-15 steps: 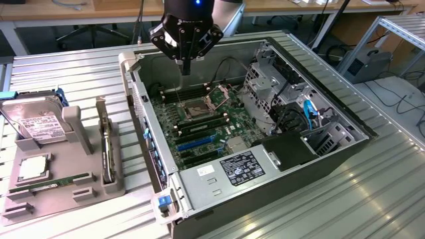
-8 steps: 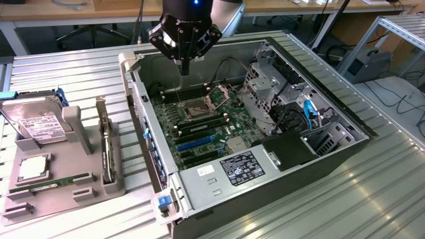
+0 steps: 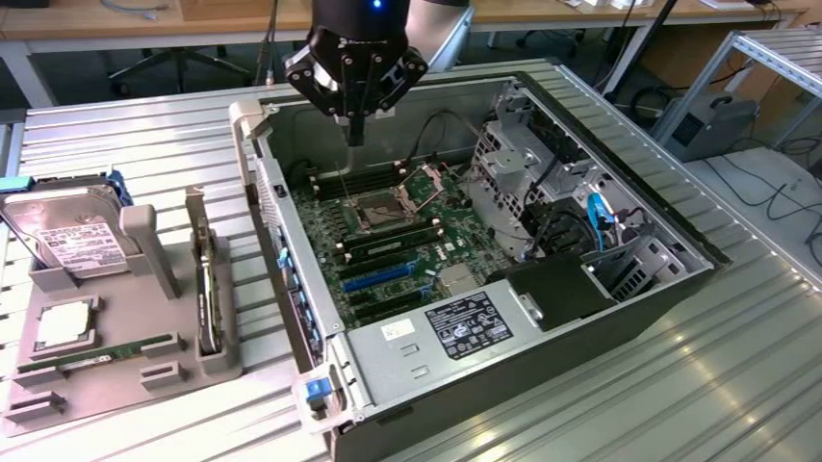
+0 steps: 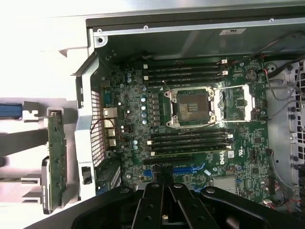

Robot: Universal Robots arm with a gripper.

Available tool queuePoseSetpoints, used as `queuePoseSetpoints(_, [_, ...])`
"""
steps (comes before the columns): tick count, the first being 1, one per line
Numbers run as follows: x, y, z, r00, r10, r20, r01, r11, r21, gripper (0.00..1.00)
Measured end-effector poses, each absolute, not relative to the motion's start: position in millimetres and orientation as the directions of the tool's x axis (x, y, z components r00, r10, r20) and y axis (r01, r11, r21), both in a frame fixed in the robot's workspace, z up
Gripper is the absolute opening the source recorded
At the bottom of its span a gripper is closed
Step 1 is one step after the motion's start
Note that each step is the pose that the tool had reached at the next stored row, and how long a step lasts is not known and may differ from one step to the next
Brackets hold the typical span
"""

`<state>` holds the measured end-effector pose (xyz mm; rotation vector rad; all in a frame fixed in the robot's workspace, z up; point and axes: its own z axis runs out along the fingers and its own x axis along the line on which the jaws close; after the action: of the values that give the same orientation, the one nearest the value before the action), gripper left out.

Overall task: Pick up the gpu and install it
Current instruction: 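Reach for the gpu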

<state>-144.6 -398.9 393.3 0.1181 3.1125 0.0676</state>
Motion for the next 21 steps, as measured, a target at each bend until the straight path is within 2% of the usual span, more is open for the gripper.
queuePoseSetpoints(21, [-152.4, -398.9, 393.3, -0.997, 0.076, -0.024, 0.075, 0.996, 0.044, 0.11])
